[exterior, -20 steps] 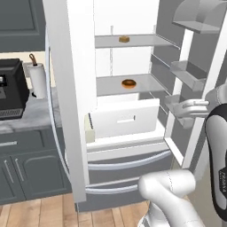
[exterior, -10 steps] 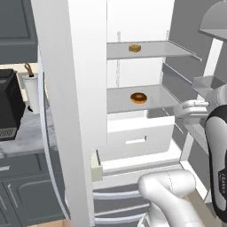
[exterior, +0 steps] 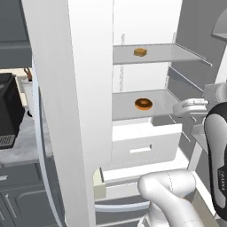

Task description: Take the cake and donut from the fridge and place them on the empty tray on the dining counter.

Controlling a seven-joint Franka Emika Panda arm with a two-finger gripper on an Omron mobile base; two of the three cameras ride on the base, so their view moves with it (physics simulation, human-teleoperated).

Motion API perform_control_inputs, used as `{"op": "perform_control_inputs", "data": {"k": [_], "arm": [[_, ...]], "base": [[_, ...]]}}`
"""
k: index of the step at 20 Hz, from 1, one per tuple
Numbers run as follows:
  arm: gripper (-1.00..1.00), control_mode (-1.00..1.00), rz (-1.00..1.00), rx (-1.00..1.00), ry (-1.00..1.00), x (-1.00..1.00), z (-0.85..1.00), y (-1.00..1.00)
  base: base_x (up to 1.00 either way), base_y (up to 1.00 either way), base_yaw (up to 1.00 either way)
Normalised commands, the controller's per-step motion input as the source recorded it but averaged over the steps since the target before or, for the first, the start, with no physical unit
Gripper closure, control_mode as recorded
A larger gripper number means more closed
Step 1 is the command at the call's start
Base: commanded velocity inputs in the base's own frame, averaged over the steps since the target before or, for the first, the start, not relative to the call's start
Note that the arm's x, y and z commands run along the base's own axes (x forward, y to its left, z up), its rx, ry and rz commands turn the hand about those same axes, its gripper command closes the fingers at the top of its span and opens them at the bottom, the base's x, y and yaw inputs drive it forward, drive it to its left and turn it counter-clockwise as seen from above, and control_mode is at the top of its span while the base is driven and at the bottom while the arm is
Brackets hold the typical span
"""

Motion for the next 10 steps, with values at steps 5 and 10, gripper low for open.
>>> {"op": "perform_control_inputs", "data": {"k": [5, 10], "arm": [[-1.00, 1.00, 0.00, 0.00, 0.00, 0.00, 0.00, 0.00], [-1.00, 1.00, 0.00, 0.00, 0.00, 0.00, 0.00, 0.00]], "base": [[0.75, 0.00, 0.00], [0.08, 0.00, 0.00]]}}
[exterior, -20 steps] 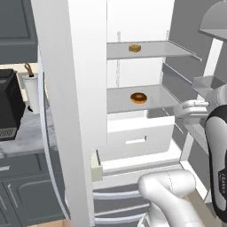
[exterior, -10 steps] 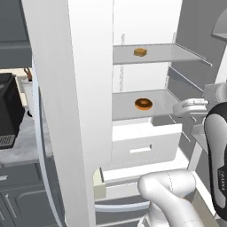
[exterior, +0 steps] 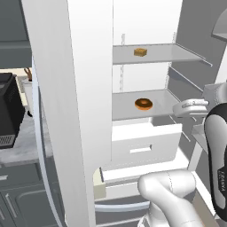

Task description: Take the cake and donut from the fridge and place them on the empty tray on the dining counter.

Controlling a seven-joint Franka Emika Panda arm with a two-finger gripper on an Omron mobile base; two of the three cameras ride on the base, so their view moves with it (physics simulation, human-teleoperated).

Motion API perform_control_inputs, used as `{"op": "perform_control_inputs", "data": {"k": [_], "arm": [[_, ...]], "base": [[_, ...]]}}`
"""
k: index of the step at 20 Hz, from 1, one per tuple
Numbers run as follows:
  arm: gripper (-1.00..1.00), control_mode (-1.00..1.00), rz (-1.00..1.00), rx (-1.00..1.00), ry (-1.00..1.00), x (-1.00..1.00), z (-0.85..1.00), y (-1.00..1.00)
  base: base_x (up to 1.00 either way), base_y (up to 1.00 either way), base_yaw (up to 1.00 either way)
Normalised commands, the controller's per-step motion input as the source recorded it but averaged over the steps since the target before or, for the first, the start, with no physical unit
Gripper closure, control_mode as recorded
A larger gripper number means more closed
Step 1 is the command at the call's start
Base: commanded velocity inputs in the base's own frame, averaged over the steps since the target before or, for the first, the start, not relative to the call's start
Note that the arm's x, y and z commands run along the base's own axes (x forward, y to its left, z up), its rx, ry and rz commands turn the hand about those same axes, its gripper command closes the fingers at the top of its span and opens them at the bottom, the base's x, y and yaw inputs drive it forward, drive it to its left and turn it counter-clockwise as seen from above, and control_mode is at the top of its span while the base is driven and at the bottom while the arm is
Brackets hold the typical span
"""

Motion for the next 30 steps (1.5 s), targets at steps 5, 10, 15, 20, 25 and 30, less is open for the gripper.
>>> {"op": "perform_control_inputs", "data": {"k": [5, 10, 15, 20, 25, 30], "arm": [[-1.00, -1.00, 0.00, 0.01, 0.00, 0.41, -0.05, 0.00], [-1.00, -1.00, 0.00, 0.03, 0.00, 0.83, -0.06, 0.00], [-1.00, -1.00, 0.02, 0.00, 0.00, 0.73, -0.09, 0.07], [-1.00, -1.00, 0.02, -0.12, 0.03, 0.30, -0.30, 0.09], [-1.00, -1.00, 0.00, -0.20, 0.00, 0.22, -0.59, 0.00], [-1.00, -1.00, 0.00, -0.04, -0.02, 0.47, -0.33, 0.00]], "base": [[0.05, 0.00, 0.00], [0.00, 0.00, 0.00], [0.00, 0.00, 0.00], [0.00, 0.00, 0.00], [0.00, 0.00, 0.00], [0.00, 0.00, 0.00]]}}
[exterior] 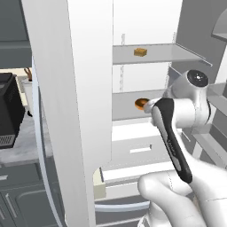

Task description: Take the cake and donut from the fridge and place them on the empty tray on the dining counter.

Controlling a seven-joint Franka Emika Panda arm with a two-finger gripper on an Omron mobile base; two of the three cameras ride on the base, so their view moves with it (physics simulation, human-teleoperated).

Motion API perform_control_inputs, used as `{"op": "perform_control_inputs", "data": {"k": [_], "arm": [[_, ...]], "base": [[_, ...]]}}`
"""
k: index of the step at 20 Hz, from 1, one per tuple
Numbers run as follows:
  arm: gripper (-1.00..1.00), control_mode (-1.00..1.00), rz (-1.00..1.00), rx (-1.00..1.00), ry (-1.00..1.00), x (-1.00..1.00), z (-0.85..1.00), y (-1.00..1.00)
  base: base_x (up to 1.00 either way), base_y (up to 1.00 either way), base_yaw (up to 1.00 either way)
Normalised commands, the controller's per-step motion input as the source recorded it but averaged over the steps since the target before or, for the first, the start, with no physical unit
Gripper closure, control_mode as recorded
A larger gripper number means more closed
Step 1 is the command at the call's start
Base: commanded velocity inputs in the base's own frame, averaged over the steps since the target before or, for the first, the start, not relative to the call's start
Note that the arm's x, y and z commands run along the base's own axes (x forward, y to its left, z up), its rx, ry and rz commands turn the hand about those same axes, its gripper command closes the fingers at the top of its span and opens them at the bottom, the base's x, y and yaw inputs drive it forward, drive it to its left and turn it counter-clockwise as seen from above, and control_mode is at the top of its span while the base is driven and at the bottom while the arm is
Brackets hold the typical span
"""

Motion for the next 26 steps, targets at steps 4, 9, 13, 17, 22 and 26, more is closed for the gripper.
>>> {"op": "perform_control_inputs", "data": {"k": [4, 9, 13, 17, 22, 26], "arm": [[-1.00, -1.00, 0.00, 0.00, 0.00, 0.46, -0.03, 0.00], [-1.00, -1.00, 0.00, 0.00, 0.00, 0.45, 0.00, 0.00], [-1.00, -1.00, 0.00, 0.00, 0.00, 0.45, -0.06, 0.00], [-1.00, -1.00, 0.00, 0.00, 0.00, 0.41, -0.17, -0.04], [-1.00, -1.00, 0.00, 0.00, 0.00, 0.26, -0.21, -0.12], [-1.00, -1.00, 0.00, 0.00, 0.00, 0.26, -0.20, -0.09]], "base": [[0.00, 0.00, 0.00], [0.00, 0.00, 0.00], [0.00, 0.00, 0.00], [0.00, 0.00, 0.00], [0.00, 0.00, 0.00], [0.00, 0.00, 0.00]]}}
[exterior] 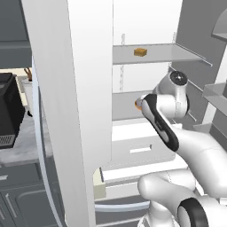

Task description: Take the cake and donut from the fridge and place them on the empty tray on the dining counter.

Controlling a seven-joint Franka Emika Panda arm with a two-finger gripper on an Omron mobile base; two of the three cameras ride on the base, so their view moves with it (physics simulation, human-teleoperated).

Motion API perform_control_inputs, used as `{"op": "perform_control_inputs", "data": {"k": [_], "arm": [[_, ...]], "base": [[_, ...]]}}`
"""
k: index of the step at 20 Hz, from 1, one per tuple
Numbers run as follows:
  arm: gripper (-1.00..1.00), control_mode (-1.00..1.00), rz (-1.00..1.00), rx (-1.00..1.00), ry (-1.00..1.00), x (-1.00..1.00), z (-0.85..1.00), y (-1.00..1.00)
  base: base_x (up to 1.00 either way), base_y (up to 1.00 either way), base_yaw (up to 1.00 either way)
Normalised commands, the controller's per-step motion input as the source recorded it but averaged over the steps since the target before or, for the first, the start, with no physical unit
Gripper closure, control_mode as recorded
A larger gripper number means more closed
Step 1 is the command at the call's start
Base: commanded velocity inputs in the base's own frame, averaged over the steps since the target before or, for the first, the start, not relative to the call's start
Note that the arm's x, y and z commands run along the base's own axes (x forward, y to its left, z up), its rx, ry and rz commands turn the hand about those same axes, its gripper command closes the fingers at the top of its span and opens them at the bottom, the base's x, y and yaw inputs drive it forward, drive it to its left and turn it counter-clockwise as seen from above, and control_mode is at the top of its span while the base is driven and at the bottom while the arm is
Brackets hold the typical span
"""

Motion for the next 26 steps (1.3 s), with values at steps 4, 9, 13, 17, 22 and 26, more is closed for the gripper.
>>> {"op": "perform_control_inputs", "data": {"k": [4, 9, 13, 17, 22, 26], "arm": [[-1.00, -1.00, 0.00, 0.00, 0.00, 0.38, -0.21, -0.05], [-1.00, -1.00, 0.00, 0.00, 0.02, 0.48, -0.20, -0.09], [-1.00, -1.00, 0.00, 0.00, 0.00, 0.50, -0.18, -0.05], [-1.00, -1.00, 0.00, 0.00, 0.01, 0.49, -0.12, 0.00], [-1.00, -1.00, 0.00, 0.00, 0.02, 0.40, -0.23, 0.00], [-1.00, -1.00, 0.00, 0.00, 0.02, 0.39, -0.23, 0.00]], "base": [[0.00, 0.00, 0.00], [0.00, 0.00, 0.00], [0.00, 0.00, 0.00], [0.00, 0.00, 0.00], [0.00, 0.00, 0.00], [0.00, 0.00, 0.00]]}}
